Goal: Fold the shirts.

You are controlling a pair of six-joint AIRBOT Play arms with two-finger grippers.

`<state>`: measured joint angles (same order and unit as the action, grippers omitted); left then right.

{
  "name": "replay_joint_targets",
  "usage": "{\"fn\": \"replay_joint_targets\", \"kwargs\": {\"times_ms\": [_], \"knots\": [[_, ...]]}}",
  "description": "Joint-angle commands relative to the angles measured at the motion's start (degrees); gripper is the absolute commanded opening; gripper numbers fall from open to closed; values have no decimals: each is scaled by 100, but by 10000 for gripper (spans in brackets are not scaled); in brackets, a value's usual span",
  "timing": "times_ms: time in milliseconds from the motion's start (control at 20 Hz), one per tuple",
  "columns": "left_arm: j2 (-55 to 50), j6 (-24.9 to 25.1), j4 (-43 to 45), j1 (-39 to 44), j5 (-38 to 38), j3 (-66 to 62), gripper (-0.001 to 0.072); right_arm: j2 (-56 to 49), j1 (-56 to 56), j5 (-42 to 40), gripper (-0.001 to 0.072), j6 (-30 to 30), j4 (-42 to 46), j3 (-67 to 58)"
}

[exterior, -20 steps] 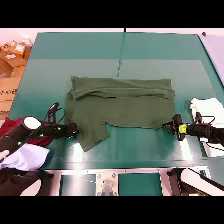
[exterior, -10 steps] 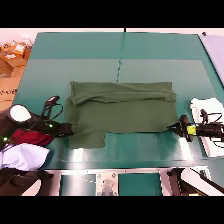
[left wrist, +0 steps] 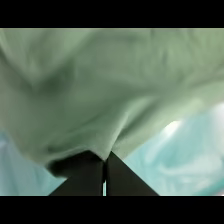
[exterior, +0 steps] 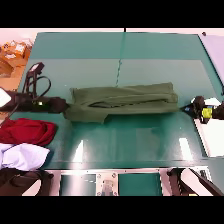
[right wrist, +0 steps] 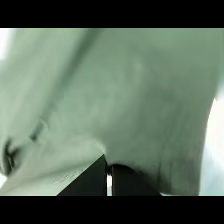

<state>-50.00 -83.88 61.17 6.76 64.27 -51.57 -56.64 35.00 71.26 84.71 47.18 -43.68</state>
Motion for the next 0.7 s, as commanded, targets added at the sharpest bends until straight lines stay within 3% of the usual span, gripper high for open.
{"fn": "replay_joint_targets", "kwargs": {"times_ms": [0, 350, 500, 550, 600, 650], "knots": [[-772, 343, -125, -7, -568, -468, 27, -608, -549, -682, 13, 42, -245, -776], [-3224, 549, -120, -7, -1200, -1923, 28, -2905, -1357, -1849, 13, 15, -334, -2050], [-4009, 944, -485, -4, -1897, -2308, 33, -3928, -1504, -2673, 14, 13, -507, -2669], [-4188, 940, -608, -4, -2225, -2380, 285, -4242, -1495, -2732, 55, 13, -612, -2994], [-4269, 920, -605, -7, -2490, -2428, 635, -4463, -1451, -2627, 216, -11, -605, -3342], [-4262, 844, -586, -26, -2706, -2465, 716, -4583, -1331, -2334, 405, -168, -605, -3705]]}}
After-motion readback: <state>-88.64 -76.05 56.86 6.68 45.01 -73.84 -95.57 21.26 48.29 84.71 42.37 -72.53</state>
